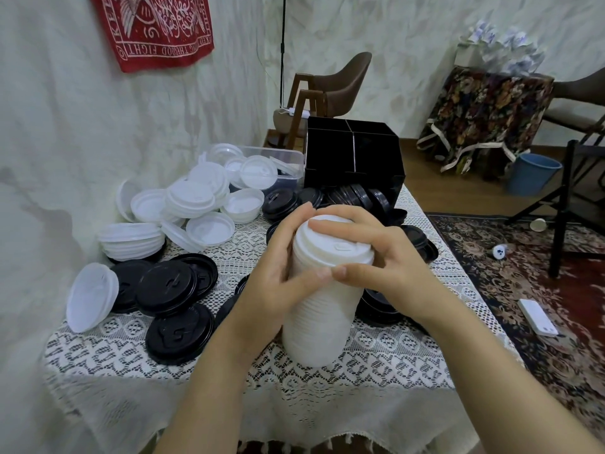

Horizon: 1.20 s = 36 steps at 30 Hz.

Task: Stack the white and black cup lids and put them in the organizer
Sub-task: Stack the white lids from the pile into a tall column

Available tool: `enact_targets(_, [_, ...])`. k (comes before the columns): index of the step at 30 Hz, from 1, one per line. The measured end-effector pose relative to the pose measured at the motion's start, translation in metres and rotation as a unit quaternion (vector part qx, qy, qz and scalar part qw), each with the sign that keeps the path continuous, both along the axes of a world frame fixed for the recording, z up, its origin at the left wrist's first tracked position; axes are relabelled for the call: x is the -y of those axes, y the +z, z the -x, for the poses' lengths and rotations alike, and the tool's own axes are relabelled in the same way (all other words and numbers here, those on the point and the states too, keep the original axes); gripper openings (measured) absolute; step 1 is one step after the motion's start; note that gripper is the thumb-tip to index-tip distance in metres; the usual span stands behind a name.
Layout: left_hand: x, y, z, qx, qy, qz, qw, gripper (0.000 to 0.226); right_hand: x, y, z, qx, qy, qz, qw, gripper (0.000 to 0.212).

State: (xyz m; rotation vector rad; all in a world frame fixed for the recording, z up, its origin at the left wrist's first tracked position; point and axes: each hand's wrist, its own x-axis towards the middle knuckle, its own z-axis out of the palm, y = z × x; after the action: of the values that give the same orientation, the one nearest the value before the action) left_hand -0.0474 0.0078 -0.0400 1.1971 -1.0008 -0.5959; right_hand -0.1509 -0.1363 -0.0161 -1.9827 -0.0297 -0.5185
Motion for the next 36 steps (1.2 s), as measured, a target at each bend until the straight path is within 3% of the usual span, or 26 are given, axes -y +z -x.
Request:
enact_targets(8, [0.003, 0.005, 0.006, -0.008, 0.035, 0.011, 0.999, 0.045, -0.007, 0.007, 0.008, -0.045, -0.021, -0.001, 0.999, 0.06])
enact_targets(14, [-0.001, 0.004, 0.006, -0.035, 0.016, 0.027, 0.999, 0.044, -0.036, -0.005, 0.001, 0.043, -0.145, -0.062, 0.987, 0.043])
enact_targets(21, [-0.002, 0.001, -0.002, -0.049, 0.007, 0.037, 0.998, 0.042, -0.037, -0.011, -0.006, 0.094, -0.163, -0.049, 0.981, 0.038])
enact_targets(26, [0.0, -0.005, -0.017, 0.009, 0.132, -0.013, 0.991, 0.037, -0.038, -0.013, -0.006, 0.105, -0.166, -0.06, 0.979, 0.039])
enact_targets(28, [-0.001, -0.008, -0.031, 0.107, 0.218, -0.082, 0.967, 0.037, -0.038, -0.013, -0.006, 0.098, -0.166, -0.063, 0.979, 0.039])
enact_targets(32, [-0.007, -0.014, -0.06, 0.329, 0.31, -0.238, 0.86, 0.041, -0.038, -0.015, -0.007, 0.095, -0.169, -0.064, 0.979, 0.038])
enact_targets(36, [-0.007, -0.016, -0.085, 0.42, 0.309, -0.333, 0.786, 0.044, -0.038, -0.015, -0.007, 0.095, -0.168, -0.068, 0.979, 0.041])
